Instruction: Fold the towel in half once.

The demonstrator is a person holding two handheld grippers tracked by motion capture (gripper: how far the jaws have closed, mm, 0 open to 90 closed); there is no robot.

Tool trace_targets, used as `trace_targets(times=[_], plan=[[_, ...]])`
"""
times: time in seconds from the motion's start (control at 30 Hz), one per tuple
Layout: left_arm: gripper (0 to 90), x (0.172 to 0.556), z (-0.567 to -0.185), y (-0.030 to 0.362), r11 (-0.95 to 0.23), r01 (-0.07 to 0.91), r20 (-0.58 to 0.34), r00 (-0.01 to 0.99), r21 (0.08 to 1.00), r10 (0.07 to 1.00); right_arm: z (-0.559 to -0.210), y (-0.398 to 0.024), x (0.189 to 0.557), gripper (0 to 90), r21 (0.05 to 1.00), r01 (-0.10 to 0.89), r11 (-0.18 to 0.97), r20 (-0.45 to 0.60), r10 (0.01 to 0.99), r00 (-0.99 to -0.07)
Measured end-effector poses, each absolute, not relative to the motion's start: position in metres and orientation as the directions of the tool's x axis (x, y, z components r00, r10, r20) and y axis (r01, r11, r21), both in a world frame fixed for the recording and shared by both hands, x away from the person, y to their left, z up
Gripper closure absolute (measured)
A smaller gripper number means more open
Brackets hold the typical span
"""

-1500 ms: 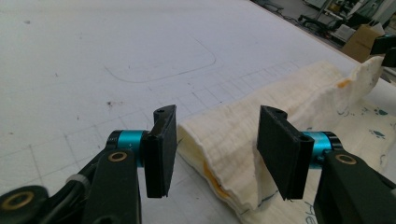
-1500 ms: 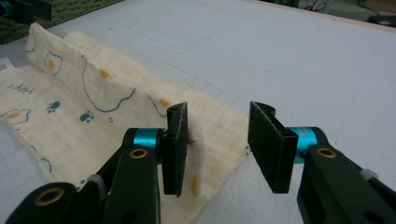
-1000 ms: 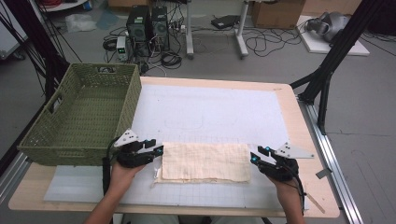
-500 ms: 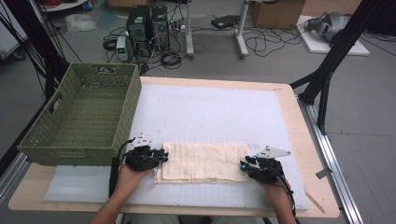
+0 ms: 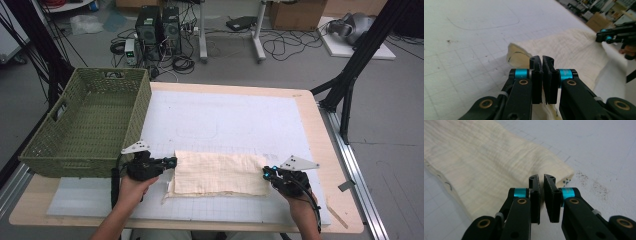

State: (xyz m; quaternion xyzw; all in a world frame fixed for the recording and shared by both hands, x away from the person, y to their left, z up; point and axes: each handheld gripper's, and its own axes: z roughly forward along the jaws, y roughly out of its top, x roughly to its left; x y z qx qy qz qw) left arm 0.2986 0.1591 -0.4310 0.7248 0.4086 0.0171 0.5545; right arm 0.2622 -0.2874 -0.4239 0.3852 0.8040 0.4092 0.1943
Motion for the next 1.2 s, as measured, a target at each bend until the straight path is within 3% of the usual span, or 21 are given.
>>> trace_targets(times=[0.2, 0.4, 0.6, 0.7, 0.77, 0.97, 1.2], plan=[[86.2, 0.296, -0.430, 0.165, -0.068, 0.596, -0.431, 0.651, 0.800, 0.625, -0.416, -0.290, 0.255, 84.8, 0.800, 0.459, 0.387, -0.007, 0.770, -0.638], [85.6, 0.297, -0.440, 0.159, -0.201, 0.622, -0.327, 0.627, 0.757, 0.707, -0.433, -0.282, 0.259, 82.3, 0.716, 0.498, 0.489, -0.063, 0.756, -0.651], [55.6, 0.302, -0.433, 0.158, -0.159, 0.567, -0.299, 0.628, 0.808, 0.718, -0.426, -0.288, 0.264, 58.0, 0.771, 0.483, 0.416, -0.056, 0.799, -0.598], [48.3, 0.309, -0.429, 0.154, -0.150, 0.533, -0.278, 0.637, 0.833, 0.719, -0.423, -0.290, 0.273, 44.1, 0.805, 0.468, 0.364, -0.053, 0.830, -0.555], [46.0, 0.314, -0.427, 0.151, -0.155, 0.519, -0.259, 0.637, 0.841, 0.726, -0.422, -0.290, 0.280, 40.4, 0.815, 0.463, 0.349, -0.045, 0.834, -0.549], [44.7, 0.339, -0.431, 0.140, -0.171, 0.537, -0.251, 0.622, 0.826, 0.741, -0.423, -0.289, 0.311, 39.4, 0.813, 0.488, 0.317, -0.007, 0.843, -0.537], [46.9, 0.345, -0.447, 0.132, -0.275, 0.586, -0.228, 0.640, 0.762, 0.733, -0.440, -0.277, 0.335, 47.9, 0.758, 0.525, 0.387, 0.021, 0.790, -0.613]])
